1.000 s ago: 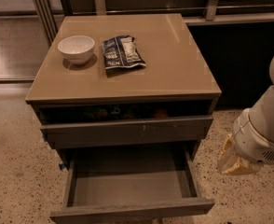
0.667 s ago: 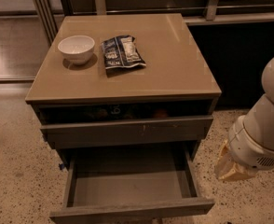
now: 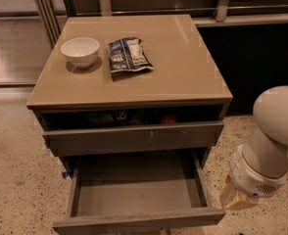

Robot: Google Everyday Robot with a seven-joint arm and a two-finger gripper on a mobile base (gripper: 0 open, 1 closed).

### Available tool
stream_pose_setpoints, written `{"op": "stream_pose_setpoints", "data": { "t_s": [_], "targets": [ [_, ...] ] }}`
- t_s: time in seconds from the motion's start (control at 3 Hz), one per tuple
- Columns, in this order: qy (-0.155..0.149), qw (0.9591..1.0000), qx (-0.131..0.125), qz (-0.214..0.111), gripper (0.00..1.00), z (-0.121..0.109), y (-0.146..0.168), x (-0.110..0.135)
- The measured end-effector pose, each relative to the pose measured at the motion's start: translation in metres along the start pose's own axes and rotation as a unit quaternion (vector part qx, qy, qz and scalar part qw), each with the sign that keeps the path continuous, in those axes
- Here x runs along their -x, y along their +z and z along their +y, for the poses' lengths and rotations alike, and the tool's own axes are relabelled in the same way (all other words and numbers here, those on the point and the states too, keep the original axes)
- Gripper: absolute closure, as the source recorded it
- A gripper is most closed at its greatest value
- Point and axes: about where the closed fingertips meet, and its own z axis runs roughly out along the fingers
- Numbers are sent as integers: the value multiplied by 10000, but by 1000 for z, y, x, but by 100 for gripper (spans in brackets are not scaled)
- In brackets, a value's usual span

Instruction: Close middle drawer

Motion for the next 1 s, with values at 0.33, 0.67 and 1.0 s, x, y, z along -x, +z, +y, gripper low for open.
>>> {"op": "stream_pose_setpoints", "data": {
  "t_s": [0.33,0.67,1.0],
  "targets": [
    [2,9998,197,13,100,6,22,-4],
    [1,9998,197,13,100,6,22,-4],
    [-101,9991,389,-115,100,15,60,-9]
  ]
}}
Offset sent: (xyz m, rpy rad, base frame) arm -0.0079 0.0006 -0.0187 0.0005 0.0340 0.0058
